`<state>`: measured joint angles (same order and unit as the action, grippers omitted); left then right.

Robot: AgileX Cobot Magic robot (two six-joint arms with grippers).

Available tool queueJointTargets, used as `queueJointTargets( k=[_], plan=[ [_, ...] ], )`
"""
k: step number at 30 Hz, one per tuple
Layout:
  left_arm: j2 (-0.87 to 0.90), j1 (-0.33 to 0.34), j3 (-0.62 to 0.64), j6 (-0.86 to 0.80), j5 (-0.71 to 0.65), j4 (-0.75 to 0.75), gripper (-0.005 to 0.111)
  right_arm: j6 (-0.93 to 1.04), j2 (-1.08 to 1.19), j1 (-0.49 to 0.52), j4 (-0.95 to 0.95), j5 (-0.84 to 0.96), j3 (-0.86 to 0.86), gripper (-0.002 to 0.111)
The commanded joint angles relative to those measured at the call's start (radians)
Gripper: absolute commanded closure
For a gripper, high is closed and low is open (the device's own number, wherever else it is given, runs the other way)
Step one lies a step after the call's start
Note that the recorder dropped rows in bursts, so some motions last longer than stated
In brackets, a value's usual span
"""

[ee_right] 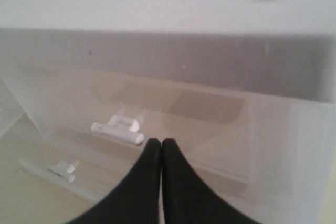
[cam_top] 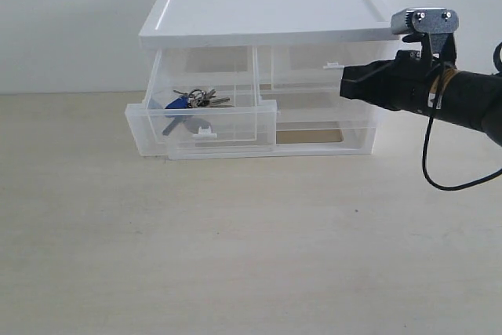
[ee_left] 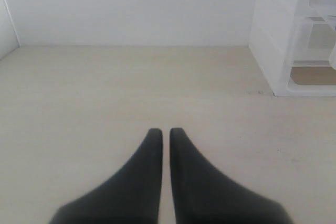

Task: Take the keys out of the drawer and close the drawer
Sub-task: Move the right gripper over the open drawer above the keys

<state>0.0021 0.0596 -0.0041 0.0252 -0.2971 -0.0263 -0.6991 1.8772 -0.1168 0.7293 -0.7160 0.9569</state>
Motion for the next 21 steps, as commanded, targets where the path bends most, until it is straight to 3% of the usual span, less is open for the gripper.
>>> queueJointTargets(
  k=[1, 10, 14, 17, 21],
  plan=[
    [-0.002, 0.003, 0.004, 0.014, -0.003, -0.001, 0.102, -0.114, -0.051, 0.018, 0.069, 0.053, 0.023, 0.108],
    [-0.002, 0.003, 0.004, 0.014, -0.003, -0.001, 0.102, -0.329, -0.212, 0.016, 0.343, 0.174, 0.021, 0.108],
    [-0.002, 0.003, 0.004, 0.014, -0.003, -0.001, 0.102, -0.481, -0.256, 0.016, 0.6, 0.026, 0.024, 0.108],
    [-0.002, 0.003, 0.004, 0.014, -0.003, -0.001, 0.102, -0.598, -0.262, 0.012, 0.662, -0.111, 0.061, 0.108],
    [-0.002, 0.003, 0.004, 0.014, -0.003, -0.001, 0.102, -0.697, -0.262, -0.062, 0.855, -0.107, 0.163, 0.105]
  ],
)
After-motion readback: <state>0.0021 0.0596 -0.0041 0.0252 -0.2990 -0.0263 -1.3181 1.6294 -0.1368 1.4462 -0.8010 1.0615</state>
